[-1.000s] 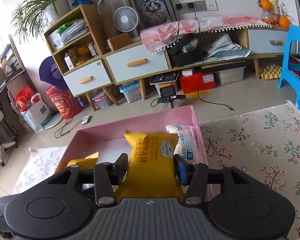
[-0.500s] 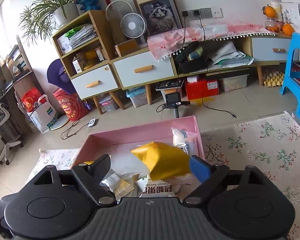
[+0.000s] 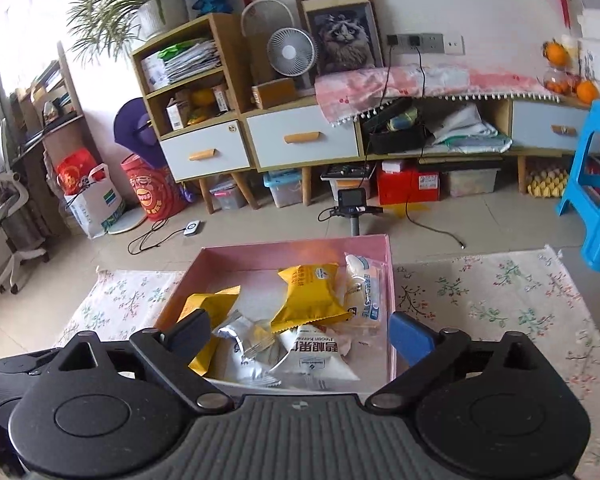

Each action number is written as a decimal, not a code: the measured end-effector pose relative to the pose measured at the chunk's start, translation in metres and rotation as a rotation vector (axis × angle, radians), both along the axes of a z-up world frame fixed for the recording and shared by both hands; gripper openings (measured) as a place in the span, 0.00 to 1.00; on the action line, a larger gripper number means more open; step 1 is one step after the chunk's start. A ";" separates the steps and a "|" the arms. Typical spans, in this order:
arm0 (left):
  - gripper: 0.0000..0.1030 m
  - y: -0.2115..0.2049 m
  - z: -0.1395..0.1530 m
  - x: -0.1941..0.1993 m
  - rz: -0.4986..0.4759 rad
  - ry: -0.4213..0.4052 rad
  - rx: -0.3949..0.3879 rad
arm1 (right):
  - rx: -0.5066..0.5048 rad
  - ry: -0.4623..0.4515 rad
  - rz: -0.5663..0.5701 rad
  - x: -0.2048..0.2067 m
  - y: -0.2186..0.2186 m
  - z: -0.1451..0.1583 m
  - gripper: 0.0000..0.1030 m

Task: Organize snacks
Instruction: 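Withdraw both open tools from the box back over the snack pile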

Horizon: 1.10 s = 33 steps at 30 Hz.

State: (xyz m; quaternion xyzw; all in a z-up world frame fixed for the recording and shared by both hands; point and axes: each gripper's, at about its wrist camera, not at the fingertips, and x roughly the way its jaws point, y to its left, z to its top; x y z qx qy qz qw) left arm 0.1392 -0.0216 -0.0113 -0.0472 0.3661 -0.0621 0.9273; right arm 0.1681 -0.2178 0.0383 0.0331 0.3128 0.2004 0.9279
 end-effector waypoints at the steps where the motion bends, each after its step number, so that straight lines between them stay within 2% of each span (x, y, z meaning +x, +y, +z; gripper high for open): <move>1: 0.89 0.000 0.001 -0.004 0.001 0.004 0.008 | 0.002 0.000 -0.003 -0.004 -0.001 0.002 0.87; 6: 0.90 0.000 0.006 -0.027 -0.009 0.022 0.028 | 0.021 0.017 -0.014 -0.024 -0.006 0.006 0.88; 12: 0.91 -0.001 0.009 -0.059 -0.051 0.031 0.056 | -0.020 0.028 -0.032 -0.050 -0.008 0.004 0.89; 18: 0.91 -0.001 0.005 -0.084 -0.076 0.053 0.033 | -0.025 0.025 -0.055 -0.068 -0.013 0.004 0.91; 25: 0.92 -0.007 -0.013 -0.111 -0.167 0.027 0.055 | -0.077 -0.005 -0.071 -0.087 -0.017 -0.024 0.91; 33: 0.92 -0.008 -0.033 -0.122 -0.292 0.009 0.047 | -0.206 -0.039 0.004 -0.102 -0.018 -0.055 0.91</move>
